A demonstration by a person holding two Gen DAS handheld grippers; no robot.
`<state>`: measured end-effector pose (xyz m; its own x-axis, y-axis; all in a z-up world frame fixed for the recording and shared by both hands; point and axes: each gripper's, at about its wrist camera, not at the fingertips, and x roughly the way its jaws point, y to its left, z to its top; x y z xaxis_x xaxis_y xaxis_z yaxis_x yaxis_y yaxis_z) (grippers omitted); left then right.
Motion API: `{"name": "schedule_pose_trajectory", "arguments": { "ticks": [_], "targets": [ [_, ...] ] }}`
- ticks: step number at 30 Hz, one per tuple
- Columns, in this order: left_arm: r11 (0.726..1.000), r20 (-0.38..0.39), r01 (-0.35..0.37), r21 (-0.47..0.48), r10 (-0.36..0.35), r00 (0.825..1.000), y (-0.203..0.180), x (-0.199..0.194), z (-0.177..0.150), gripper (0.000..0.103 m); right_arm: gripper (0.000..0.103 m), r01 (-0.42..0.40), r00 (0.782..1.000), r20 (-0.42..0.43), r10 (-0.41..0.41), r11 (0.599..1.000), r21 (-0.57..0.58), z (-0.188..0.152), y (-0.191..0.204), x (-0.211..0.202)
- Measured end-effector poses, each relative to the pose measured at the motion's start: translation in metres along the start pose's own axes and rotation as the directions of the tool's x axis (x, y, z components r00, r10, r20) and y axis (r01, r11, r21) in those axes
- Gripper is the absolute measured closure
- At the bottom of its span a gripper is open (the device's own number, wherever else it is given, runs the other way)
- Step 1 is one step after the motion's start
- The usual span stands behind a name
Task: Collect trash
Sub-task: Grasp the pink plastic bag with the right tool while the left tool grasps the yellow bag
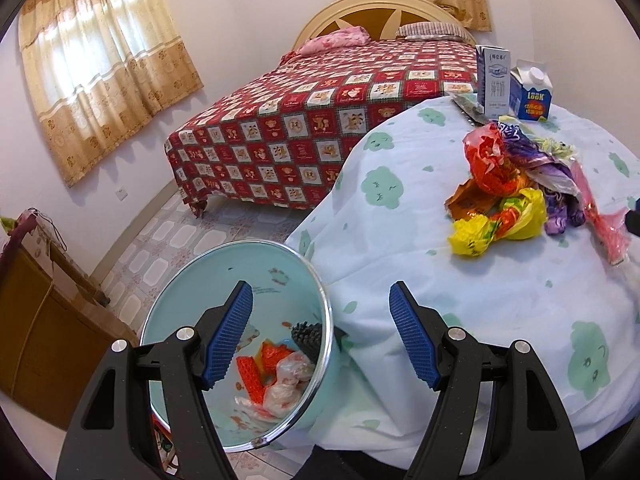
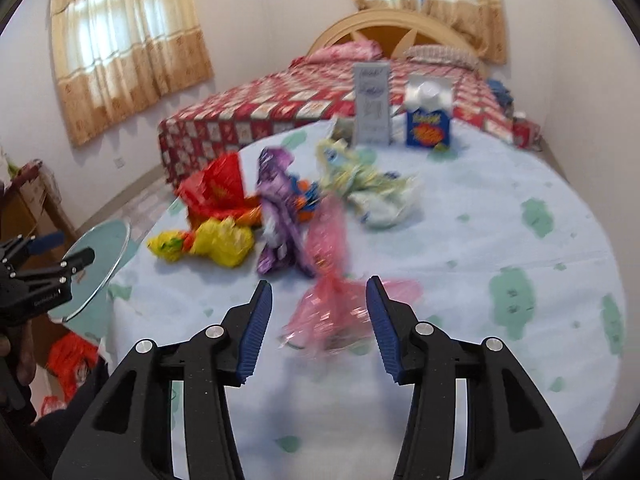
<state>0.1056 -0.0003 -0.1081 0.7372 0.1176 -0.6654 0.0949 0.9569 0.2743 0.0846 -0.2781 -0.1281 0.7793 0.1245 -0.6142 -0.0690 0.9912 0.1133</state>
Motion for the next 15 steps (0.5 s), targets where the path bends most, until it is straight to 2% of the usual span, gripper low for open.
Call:
{"name": "schedule_pose_trajectory", "arguments": {
  "ticks": [3,4,6,7,9,10,12,13,15],
  "targets": [
    [1.0,-0.005,0.009,-0.003,-0.009,1.0,-0.004,0.002,0.001,0.033,0.047,0.035,0.999,-0.028,-0.034,0.999,0.019,0.002,-0.007,0.007],
    [1.0,-0.005,0.011,-0.001,-0.011,1.0,-0.005,0.002,0.001,0.033,0.043,0.033,0.997,-0.07,-0.031,0.999,0.02,0.0,-0.007,0.015],
    [1.0,-0.005,0.017,0.007,-0.017,1.0,-0.008,0.001,0.0,0.033,0.042,0.022,0.991,-0.134,-0.021,1.0,0.01,-0.002,-0.007,0.027],
    [1.0,-0.004,0.018,0.011,-0.018,1.0,-0.01,0.0,-0.001,0.033,0.045,0.008,0.986,-0.166,-0.006,1.0,0.009,-0.005,-0.005,0.034],
    [1.0,-0.001,0.016,0.014,-0.016,1.0,-0.011,0.0,0.0,0.033,0.053,0.004,0.988,-0.154,-0.003,1.0,0.006,-0.001,-0.005,0.031],
    [1.0,-0.001,0.017,0.013,-0.017,1.0,-0.01,0.001,0.0,0.033,0.063,-0.007,0.987,-0.162,0.007,1.0,0.002,0.0,-0.005,0.032],
    [1.0,-0.002,0.017,0.009,-0.017,1.0,-0.009,0.001,0.002,0.033,0.07,-0.017,0.987,-0.163,0.017,1.0,0.0,-0.002,-0.005,0.033],
    [1.0,-0.001,0.017,0.006,-0.017,1.0,-0.009,0.001,0.003,0.033,0.078,-0.031,0.986,-0.161,0.03,1.0,0.0,-0.002,-0.005,0.033],
    [1.0,-0.001,0.018,0.005,-0.018,1.0,-0.01,0.002,0.004,0.033,0.085,-0.044,0.988,-0.147,0.043,0.999,-0.002,-0.003,-0.004,0.03]
  ]
}}
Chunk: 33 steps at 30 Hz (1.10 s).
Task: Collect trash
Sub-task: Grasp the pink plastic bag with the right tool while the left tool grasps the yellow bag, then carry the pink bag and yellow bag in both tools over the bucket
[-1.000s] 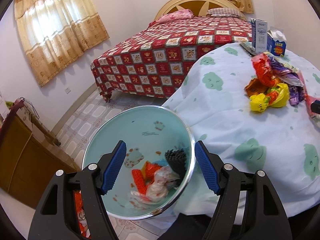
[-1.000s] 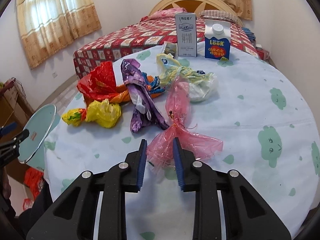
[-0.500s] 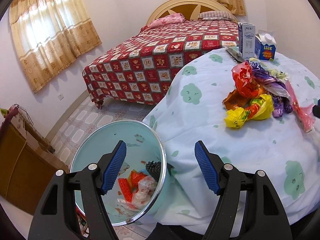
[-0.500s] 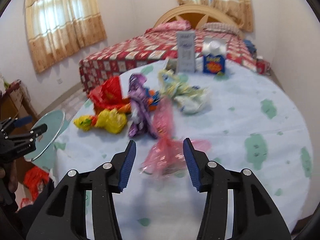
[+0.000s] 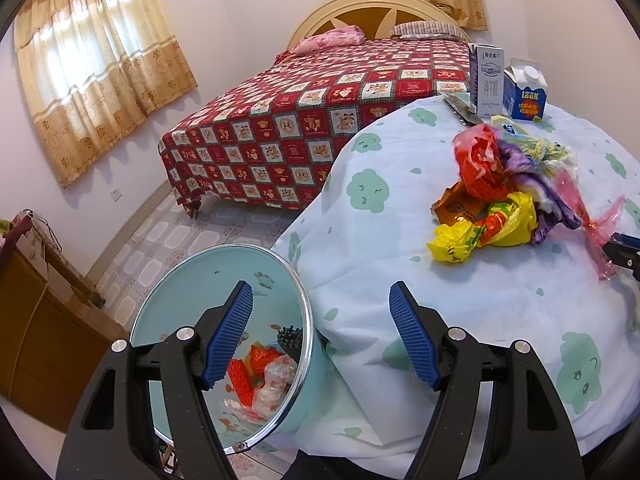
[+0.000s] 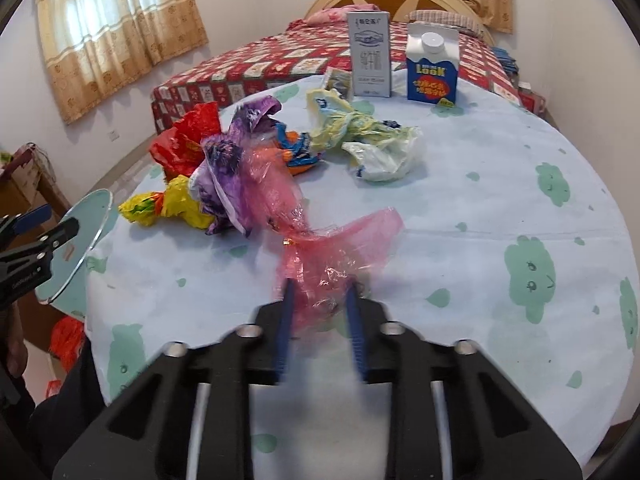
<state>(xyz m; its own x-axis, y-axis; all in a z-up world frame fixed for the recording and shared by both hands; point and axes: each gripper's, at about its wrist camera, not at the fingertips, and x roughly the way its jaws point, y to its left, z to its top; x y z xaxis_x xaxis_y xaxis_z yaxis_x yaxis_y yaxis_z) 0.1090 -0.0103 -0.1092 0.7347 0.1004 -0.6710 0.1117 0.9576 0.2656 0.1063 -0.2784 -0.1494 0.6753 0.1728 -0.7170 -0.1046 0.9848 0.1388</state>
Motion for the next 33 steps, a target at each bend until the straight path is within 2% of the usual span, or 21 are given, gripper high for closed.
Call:
{"name": "schedule_pose_trajectory", "arguments": {
  "ticks": [7,11,17,18,21,25,33],
  "targets": [
    [0.999,0.015,0.026,0.023,-0.027,1.0,-0.015,-0.001,0.008,0.033,0.093,-0.013,0.998,0.063,0.012,1.0,0.026,-0.002,-0.004,-0.008],
    [0.998,0.028,0.052,0.047,-0.053,0.998,-0.031,0.0,0.015,0.033,0.093,0.041,0.991,0.125,-0.049,0.997,0.065,-0.004,-0.022,-0.027],
    [0.992,0.002,0.112,0.066,-0.112,0.994,-0.058,0.023,0.027,0.033,0.093,0.081,0.985,0.146,-0.095,0.991,0.102,-0.01,-0.045,-0.038],
    [0.991,-0.005,0.118,0.069,-0.118,0.993,-0.061,0.026,0.027,0.035,0.093,0.085,0.984,0.148,-0.1,0.991,0.103,-0.011,-0.047,-0.038],
    [0.983,-0.053,0.165,0.084,-0.161,0.985,-0.069,0.038,0.027,0.07,0.093,0.085,0.983,0.152,-0.1,0.991,0.102,-0.014,-0.049,-0.039],
    [0.984,-0.036,0.147,0.101,-0.144,0.989,-0.07,0.033,0.026,0.08,0.093,0.074,0.983,0.163,-0.091,0.992,0.103,-0.013,-0.051,-0.039],
    [0.988,0.028,0.124,0.093,-0.127,0.992,-0.041,-0.004,0.025,0.081,0.093,0.06,0.978,0.193,-0.075,0.995,0.084,-0.011,-0.038,-0.043]
  ]
}}
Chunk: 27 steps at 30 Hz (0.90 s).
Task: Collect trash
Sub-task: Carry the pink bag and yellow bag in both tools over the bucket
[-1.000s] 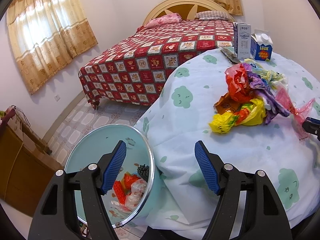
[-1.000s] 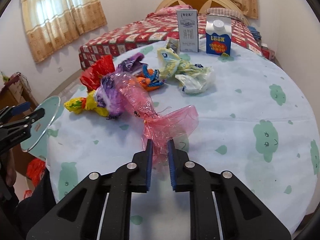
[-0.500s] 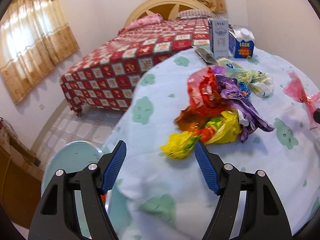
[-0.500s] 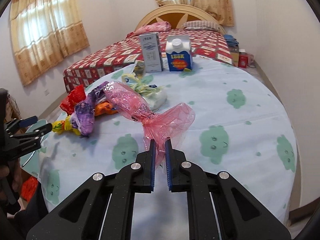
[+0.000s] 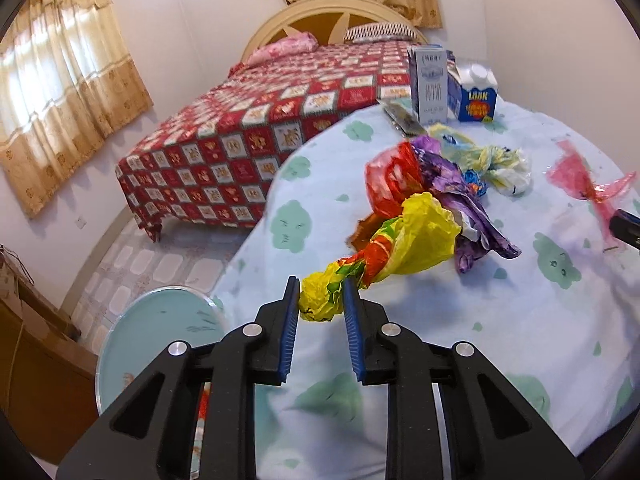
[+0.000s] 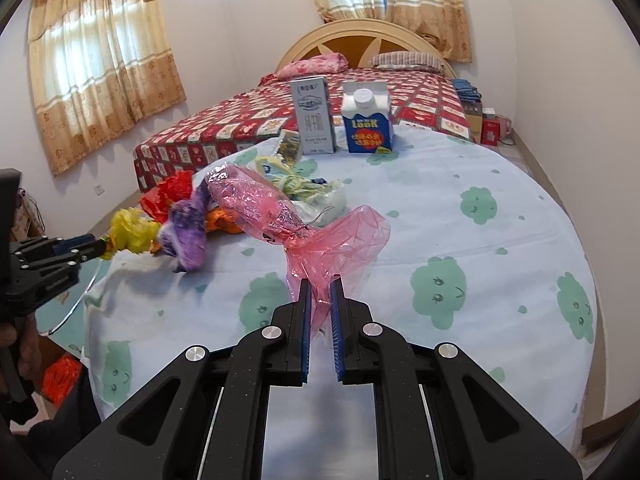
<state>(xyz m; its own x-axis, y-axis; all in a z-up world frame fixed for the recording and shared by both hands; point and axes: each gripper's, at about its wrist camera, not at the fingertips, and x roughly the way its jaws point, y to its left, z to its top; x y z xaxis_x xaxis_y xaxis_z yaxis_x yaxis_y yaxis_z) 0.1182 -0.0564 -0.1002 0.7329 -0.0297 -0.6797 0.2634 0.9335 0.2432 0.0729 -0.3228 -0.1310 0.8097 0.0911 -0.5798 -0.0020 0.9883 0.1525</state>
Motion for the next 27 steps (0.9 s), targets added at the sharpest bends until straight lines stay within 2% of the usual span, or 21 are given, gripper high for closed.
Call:
{"name": "schedule_pose_trajectory", "arguments": {
  "ticks": [13,27],
  "targets": [
    [0.995,0.013,-0.088,-0.035,0.089,0.996,0.047,-0.032,-0.022,0.081,0.093,-0.059,0.998,0.019,0.06,0.995,-0.081,0.011,0.05,0.005],
    [0.983,0.019,-0.159,-0.096,0.162,0.987,0.091,-0.046,-0.037,0.081,0.093,-0.107,0.993,0.03,0.114,0.979,-0.171,0.029,0.102,0.01]
  ]
}}
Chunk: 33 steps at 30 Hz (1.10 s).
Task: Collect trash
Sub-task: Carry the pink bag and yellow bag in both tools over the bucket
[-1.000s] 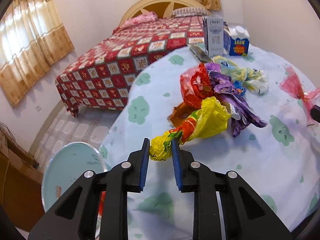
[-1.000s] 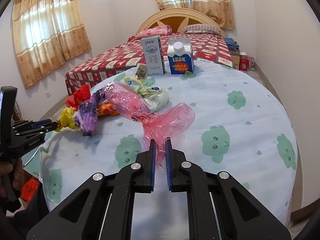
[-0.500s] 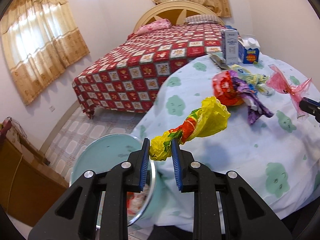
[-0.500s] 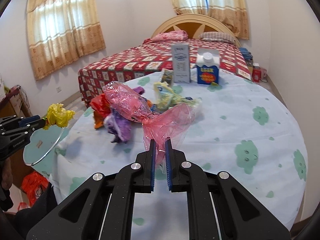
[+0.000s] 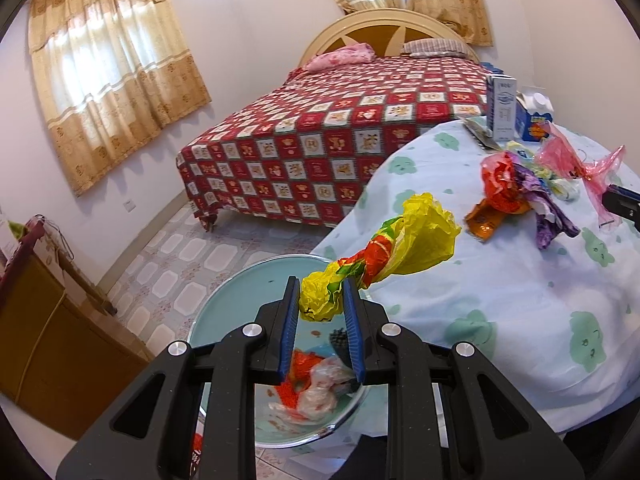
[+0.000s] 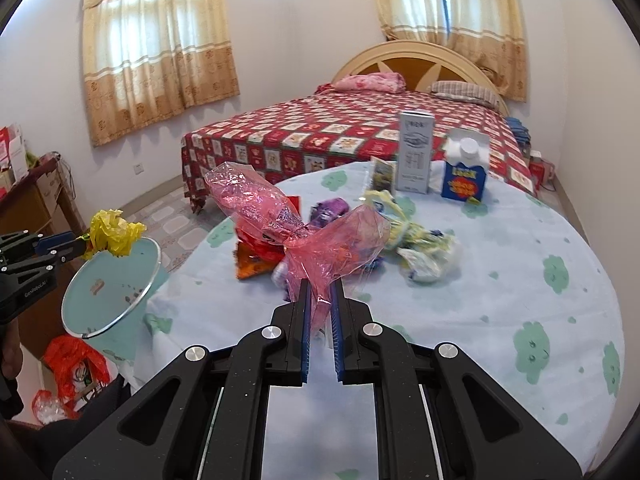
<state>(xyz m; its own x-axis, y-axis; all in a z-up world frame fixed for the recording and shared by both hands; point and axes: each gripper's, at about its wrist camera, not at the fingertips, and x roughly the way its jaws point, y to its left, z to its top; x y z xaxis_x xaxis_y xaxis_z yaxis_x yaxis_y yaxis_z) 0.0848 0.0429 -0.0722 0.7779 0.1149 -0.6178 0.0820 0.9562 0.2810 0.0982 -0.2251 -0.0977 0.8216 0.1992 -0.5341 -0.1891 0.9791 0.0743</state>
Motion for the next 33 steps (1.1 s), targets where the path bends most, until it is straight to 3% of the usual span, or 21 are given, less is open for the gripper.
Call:
{"name": "schedule_pose_trajectory", "arguments": {
  "ticks": [33],
  "targets": [
    [0.993,-0.042,-0.077,-0.087,0.073,0.996,0.063,0.012,-0.025,0.08,0.093,-0.089,0.996,-0.037,0.084,0.985,-0.147,0.015,0.084,0.039]
  ]
}}
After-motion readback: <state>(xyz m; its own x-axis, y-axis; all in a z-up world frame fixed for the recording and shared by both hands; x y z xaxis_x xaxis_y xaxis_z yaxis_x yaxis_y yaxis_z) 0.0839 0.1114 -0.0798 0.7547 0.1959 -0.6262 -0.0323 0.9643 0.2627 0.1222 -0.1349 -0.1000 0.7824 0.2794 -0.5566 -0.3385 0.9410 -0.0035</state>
